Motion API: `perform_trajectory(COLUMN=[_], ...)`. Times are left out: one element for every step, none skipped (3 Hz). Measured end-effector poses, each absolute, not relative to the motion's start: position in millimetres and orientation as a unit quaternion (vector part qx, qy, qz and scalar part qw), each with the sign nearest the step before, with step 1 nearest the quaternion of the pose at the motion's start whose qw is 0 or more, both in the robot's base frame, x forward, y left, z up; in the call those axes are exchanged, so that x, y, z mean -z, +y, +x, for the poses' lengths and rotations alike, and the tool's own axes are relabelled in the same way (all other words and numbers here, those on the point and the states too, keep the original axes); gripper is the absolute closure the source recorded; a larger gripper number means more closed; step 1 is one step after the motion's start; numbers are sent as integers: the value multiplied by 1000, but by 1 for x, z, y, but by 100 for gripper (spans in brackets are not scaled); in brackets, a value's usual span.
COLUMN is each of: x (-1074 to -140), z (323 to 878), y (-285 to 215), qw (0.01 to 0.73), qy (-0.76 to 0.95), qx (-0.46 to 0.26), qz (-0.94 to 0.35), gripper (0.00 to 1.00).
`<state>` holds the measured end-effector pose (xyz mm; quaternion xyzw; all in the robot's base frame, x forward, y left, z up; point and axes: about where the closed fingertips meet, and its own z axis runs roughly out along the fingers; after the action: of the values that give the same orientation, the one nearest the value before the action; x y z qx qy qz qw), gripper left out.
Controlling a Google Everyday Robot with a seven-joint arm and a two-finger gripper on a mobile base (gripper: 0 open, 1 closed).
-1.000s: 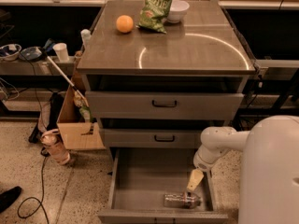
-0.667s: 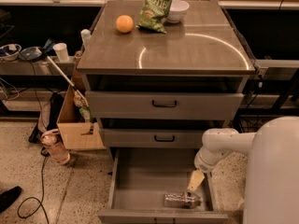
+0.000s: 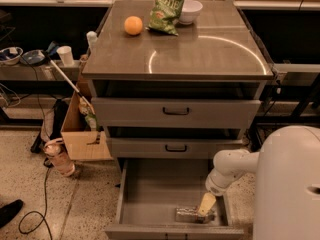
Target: Pick water bottle from bottom drawer and place on counter
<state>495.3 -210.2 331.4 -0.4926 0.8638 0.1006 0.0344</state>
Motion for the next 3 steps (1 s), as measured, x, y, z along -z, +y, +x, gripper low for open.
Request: perform_trajectory(x=[-303,-253,-250], z=[486,471,470], y=[-209,-204,-202], qw=[24,17,17], qy=[865,867,865], qx=[-123,-163,-167], qz=[-486,-471,-472], gripper=[0,0,0])
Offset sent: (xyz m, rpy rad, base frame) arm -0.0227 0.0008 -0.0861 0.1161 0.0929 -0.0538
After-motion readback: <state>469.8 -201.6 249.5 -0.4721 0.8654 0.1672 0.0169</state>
